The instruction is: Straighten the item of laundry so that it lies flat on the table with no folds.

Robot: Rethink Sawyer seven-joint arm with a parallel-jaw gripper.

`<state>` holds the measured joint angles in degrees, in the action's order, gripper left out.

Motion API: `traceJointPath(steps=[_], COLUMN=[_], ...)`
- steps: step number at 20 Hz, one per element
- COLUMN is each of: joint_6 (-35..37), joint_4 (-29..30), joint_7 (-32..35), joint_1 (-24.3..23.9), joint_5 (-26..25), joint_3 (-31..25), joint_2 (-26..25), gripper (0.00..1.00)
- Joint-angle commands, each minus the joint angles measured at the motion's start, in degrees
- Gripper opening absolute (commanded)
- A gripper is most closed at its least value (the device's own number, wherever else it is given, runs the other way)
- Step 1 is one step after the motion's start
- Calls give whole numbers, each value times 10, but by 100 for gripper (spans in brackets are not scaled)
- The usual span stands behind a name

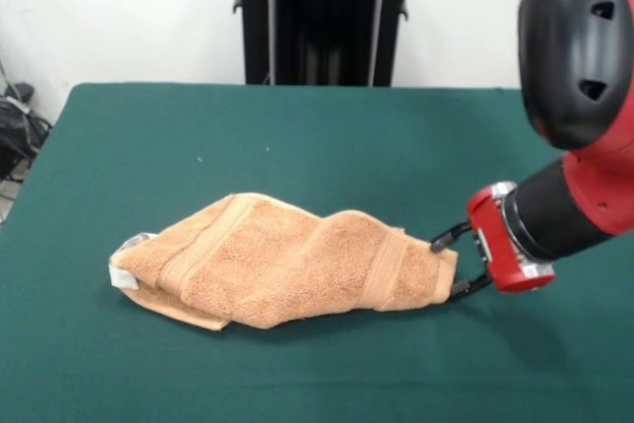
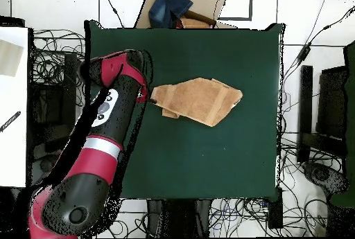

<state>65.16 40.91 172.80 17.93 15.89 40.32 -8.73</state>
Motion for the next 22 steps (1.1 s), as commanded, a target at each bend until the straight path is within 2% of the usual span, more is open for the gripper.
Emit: traceJointPath(steps=[1, 13, 14, 22], joint_6=[-34, -60, -66, -76], joint_4=[73, 68, 70, 73], joint_7=[-7, 13, 12, 10], joint_1=[-14, -7, -7, -7], joint_5=[-16, -25, -25, -23], joint_3=[-76, -78, -79, -81], joint_2=[1, -18, -17, -20], gripper=[100, 100, 0, 0])
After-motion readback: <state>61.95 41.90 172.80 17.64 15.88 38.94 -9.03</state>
